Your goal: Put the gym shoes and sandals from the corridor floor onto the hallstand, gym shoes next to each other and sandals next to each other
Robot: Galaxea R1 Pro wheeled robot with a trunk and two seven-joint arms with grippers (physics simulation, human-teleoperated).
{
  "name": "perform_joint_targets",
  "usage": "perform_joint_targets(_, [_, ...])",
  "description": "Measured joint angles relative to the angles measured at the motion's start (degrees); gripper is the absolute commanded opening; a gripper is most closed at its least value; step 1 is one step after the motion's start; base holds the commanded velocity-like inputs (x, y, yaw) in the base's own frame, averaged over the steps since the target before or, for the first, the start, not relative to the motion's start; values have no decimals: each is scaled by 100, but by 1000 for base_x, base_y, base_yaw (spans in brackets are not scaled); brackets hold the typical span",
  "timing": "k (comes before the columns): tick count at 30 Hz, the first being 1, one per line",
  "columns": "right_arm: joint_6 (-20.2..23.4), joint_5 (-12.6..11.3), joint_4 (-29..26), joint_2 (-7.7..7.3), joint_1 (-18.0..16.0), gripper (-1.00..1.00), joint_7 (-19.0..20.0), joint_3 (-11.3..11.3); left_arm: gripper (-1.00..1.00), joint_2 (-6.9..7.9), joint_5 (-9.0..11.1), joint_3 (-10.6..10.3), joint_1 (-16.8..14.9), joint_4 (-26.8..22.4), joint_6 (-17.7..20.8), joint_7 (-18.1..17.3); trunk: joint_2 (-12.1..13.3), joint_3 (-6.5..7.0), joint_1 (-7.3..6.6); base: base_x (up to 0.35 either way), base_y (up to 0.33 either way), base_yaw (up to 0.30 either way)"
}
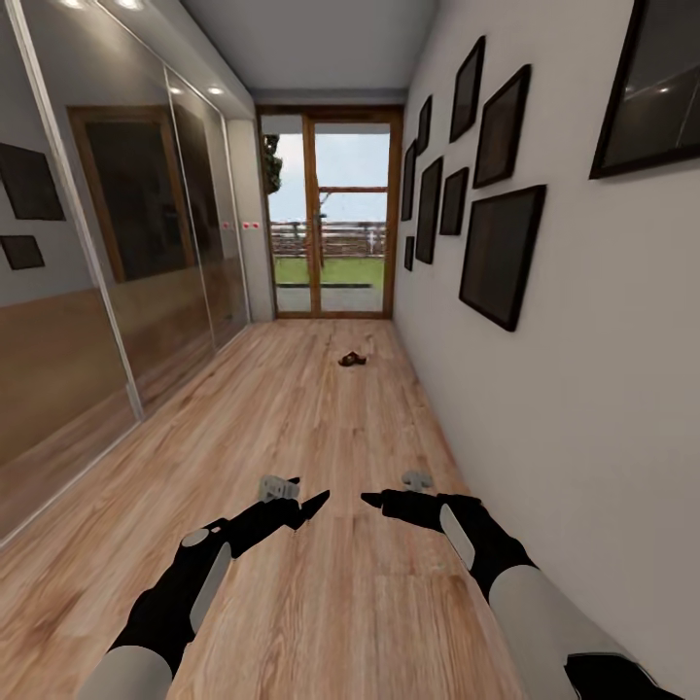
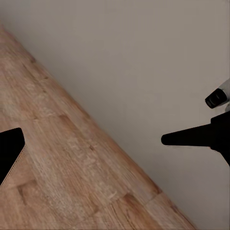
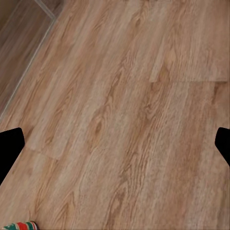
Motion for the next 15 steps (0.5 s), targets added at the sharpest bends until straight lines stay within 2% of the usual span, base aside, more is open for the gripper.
perform_joint_targets(15, [2, 0, 0, 3, 0, 100, 0, 0, 100, 0, 0, 0, 0, 3, 0, 0, 0, 0, 0, 349, 0, 0])
